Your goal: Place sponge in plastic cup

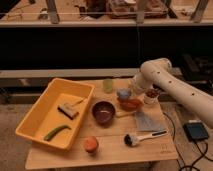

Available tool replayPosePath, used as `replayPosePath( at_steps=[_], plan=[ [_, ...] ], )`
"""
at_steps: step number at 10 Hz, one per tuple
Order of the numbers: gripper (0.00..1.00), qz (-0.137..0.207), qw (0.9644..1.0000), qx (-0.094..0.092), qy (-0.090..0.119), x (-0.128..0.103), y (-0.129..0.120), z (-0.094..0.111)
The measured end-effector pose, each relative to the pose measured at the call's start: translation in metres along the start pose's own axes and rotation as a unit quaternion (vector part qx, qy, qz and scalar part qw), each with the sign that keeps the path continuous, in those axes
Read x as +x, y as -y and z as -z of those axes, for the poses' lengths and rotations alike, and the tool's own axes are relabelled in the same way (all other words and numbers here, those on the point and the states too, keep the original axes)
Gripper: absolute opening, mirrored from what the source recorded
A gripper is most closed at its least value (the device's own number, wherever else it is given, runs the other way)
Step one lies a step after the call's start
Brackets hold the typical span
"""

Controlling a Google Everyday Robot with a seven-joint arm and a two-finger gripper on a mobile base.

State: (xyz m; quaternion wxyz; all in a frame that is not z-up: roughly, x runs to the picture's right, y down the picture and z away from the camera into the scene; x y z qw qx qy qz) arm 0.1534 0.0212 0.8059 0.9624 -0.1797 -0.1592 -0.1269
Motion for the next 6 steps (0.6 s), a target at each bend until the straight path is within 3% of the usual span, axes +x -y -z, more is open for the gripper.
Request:
replayPosePath(
  at_steps=[3,6],
  plan=[
    [0.02,-0.026,0.9996,-0.005,-0.005,0.010,-0.025,-0.029],
    [0.02,-0.044,0.9989,0.006,-0.014,0.020,-0.030,-0.045]
  ],
)
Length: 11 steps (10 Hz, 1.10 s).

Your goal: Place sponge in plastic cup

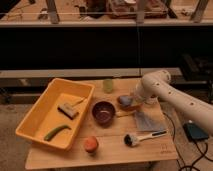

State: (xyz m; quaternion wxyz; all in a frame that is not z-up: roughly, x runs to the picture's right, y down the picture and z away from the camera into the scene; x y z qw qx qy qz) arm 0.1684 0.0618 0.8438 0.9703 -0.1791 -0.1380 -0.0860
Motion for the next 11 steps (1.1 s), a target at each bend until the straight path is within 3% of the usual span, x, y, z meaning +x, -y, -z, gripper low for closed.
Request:
replayPosePath(
  at_steps=[2,6,8,11],
  plan=[
    [0.02,-0.005,0.9998,0.016,-0.008,0.003,0.016,0.005],
    [0.02,-0.005,0.9979,0.059,-0.024,0.006,0.078,0.049],
    [0.02,0.003,0.9972,0.073,-0.017,-0.004,0.103,0.050],
    [0.02,0.023,0.9957,0.090,-0.008,-0.027,0.121,0.049]
  ],
)
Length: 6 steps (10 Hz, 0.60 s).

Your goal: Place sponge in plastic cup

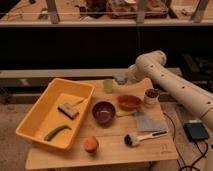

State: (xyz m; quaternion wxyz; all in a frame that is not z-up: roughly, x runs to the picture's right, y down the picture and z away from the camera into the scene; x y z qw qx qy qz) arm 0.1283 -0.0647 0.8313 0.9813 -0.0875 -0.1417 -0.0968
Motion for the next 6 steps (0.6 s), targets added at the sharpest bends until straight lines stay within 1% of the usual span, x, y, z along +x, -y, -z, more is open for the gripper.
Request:
replayPosePath(
  at_steps=[2,5,6],
  plan=[
    [0.02,0.018,0.9997,0.010,0.009,-0.026,0.018,-0.005],
    [0.02,0.038,0.9989,0.022,0.014,-0.041,0.033,-0.013],
    [0.02,0.043,0.9986,0.025,0.019,-0.044,0.036,-0.013]
  ],
)
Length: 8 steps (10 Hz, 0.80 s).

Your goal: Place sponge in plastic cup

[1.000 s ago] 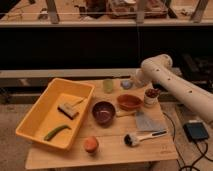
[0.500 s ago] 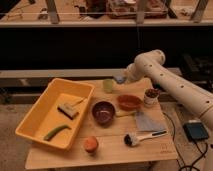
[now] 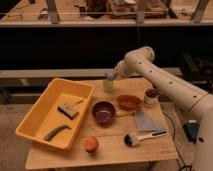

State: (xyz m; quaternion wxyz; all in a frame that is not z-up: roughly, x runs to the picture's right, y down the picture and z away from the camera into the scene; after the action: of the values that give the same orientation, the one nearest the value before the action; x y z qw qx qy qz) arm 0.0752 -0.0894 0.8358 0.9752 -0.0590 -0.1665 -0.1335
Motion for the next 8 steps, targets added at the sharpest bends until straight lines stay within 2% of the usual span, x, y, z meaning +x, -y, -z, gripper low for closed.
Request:
replayPosePath(
  at_steps=[8],
  plan=[
    [0.02,-0.002,1.0000,-0.001,0.002,0.0031,-0.0028,-0.0008]
  ],
)
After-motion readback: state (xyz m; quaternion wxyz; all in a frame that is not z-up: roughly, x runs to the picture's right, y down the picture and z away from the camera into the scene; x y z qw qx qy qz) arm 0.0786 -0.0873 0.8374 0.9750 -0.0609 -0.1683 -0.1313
